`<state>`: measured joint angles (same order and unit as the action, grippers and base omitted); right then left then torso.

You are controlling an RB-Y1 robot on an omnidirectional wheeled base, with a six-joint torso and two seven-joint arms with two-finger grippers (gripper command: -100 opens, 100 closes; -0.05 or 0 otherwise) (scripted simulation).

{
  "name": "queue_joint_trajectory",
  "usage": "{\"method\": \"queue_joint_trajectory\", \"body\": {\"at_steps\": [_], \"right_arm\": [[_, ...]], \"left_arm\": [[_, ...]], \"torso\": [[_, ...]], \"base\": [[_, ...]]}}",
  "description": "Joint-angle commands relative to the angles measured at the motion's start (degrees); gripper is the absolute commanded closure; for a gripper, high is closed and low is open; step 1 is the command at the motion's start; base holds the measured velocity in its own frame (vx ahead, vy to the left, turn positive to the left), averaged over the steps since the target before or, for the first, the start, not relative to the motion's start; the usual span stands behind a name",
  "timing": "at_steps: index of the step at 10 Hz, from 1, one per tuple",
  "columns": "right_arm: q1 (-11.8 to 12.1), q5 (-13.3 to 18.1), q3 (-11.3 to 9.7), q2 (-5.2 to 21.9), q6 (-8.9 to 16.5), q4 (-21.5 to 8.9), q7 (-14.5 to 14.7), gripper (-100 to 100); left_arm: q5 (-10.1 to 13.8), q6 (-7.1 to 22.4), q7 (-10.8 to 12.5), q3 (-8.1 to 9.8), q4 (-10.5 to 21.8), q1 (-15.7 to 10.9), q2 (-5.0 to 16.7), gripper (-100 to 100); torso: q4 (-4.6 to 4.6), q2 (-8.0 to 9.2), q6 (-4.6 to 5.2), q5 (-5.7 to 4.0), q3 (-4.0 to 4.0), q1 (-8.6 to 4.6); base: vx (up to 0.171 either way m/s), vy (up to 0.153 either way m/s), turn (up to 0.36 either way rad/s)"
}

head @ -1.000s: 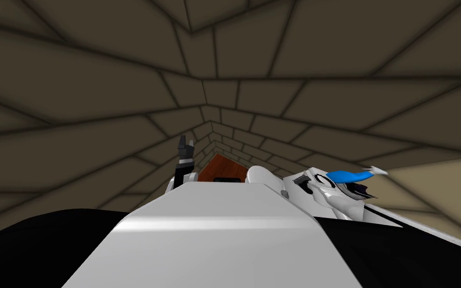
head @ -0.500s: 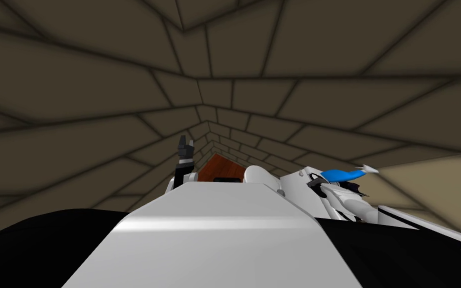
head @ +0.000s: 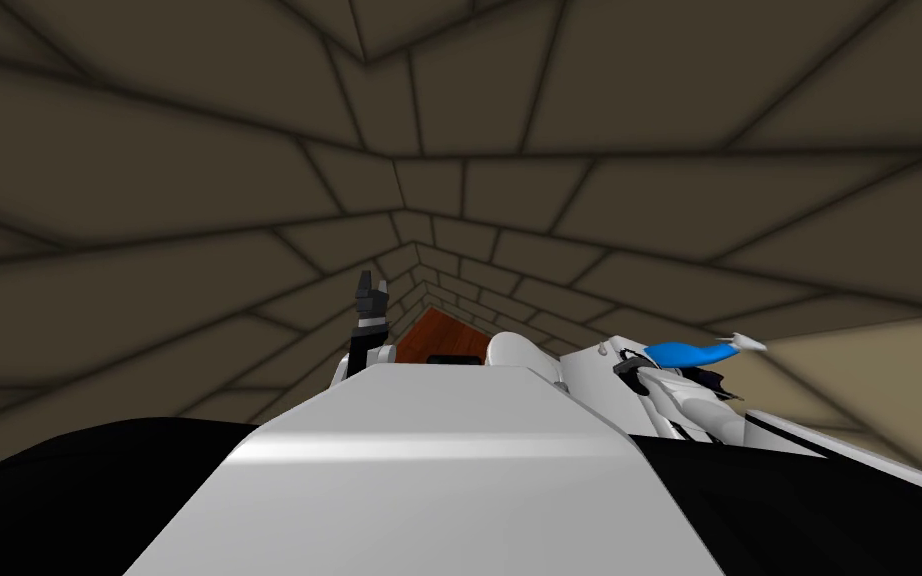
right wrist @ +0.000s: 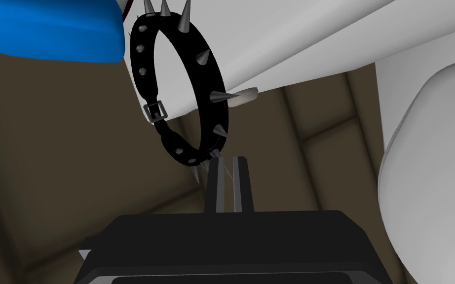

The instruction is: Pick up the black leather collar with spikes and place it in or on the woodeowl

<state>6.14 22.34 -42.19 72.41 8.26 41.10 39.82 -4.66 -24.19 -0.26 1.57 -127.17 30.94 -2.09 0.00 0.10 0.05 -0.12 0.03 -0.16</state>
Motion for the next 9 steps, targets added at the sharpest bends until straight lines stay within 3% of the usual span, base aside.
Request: {"method": "queue_joint_trajectory", "body": {"at_steps": [1,3,4,5,6,7,9], "right_arm": [[0.00,0.00,0.00,0.00,0.00,0.00,0.00,100],[-0.02,0.00,0.02,0.04,0.04,-0.02,0.01,100],[-0.02,0.01,0.02,0.04,0.04,-0.02,0.01,0],[-0.02,0.01,0.02,0.04,0.04,-0.02,0.01,100],[-0.02,0.01,0.02,0.04,0.05,-0.02,0.01,0],[-1.04,1.87,1.49,1.16,-0.12,-0.11,-0.27,100],[-2.07,3.33,2.53,3.39,-1.03,0.80,-0.22,100]], "left_arm": [[0.00,0.00,0.00,0.00,0.00,0.00,0.00,0],[0.00,0.00,0.00,0.00,0.00,0.00,0.00,0],[0.00,0.00,0.00,0.00,0.00,0.00,0.00,0],[0.00,0.00,0.00,0.00,0.00,0.00,0.00,0],[0.00,0.00,0.00,0.00,0.00,0.00,0.00,0],[0.00,0.00,0.00,0.00,0.00,0.00,0.00,0],[0.00,0.00,0.00,-0.01,0.00,-0.01,-0.01,0]], "torso": [[0.00,0.00,0.00,0.00,0.00,0.00],[-0.01,0.00,0.01,-0.06,0.00,-0.08],[-0.01,0.00,0.01,-0.06,0.00,-0.10],[-0.01,0.00,0.01,-0.06,0.00,-0.10],[-0.01,0.00,0.01,-0.06,0.00,-0.10],[-0.01,0.00,0.01,-0.06,0.00,-0.10],[0.06,0.25,-0.06,0.08,0.14,0.38]], "base": [[0.000,0.000,0.000],[0.000,0.000,0.000],[0.000,0.000,0.000],[0.000,0.000,0.000],[0.000,0.000,0.000],[-0.044,0.069,0.040],[-0.115,0.126,0.039]]}}
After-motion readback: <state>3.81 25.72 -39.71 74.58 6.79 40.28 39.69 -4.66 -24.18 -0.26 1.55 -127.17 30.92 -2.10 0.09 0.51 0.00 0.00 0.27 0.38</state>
